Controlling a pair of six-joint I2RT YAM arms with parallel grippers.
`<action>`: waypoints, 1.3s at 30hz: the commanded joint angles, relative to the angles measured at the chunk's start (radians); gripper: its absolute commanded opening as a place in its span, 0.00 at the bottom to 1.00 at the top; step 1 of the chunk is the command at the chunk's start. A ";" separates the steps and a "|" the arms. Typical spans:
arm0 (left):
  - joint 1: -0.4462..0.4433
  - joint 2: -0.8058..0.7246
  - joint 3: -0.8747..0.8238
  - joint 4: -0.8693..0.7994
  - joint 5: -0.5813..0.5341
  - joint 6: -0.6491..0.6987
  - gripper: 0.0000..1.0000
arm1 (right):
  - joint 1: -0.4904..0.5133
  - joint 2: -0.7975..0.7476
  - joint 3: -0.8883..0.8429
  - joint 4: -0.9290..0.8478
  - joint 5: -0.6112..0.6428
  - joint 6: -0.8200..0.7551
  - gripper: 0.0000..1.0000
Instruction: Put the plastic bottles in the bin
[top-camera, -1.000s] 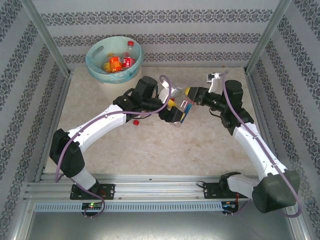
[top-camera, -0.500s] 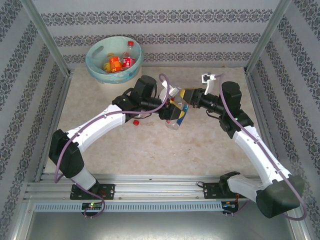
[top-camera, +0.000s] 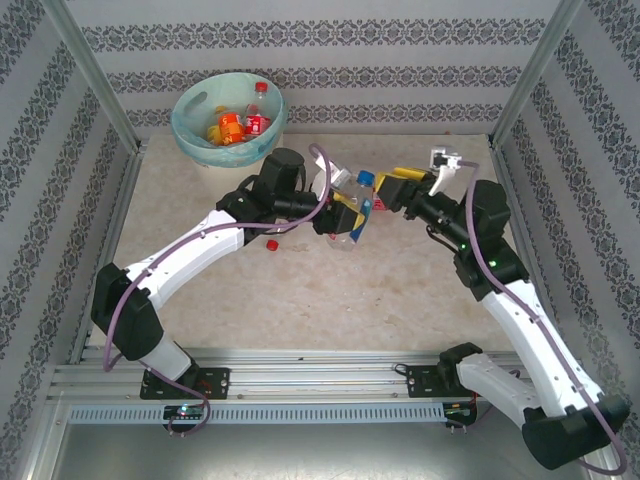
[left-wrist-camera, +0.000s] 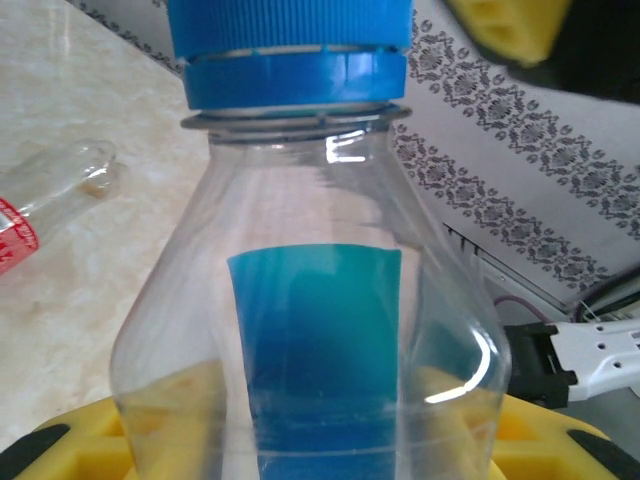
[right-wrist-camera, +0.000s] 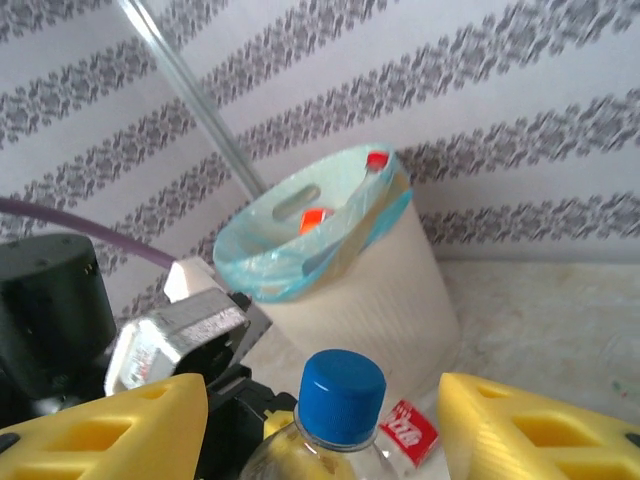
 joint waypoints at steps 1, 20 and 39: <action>0.019 -0.067 -0.007 0.047 -0.017 0.004 0.25 | 0.003 -0.060 -0.024 0.013 0.155 -0.032 0.63; 0.352 -0.140 0.261 -0.031 -0.370 0.017 0.25 | 0.001 -0.209 -0.084 -0.033 0.374 -0.136 0.58; 0.491 0.174 0.681 -0.147 -0.599 0.192 0.22 | 0.001 -0.181 -0.080 -0.039 0.384 -0.197 0.53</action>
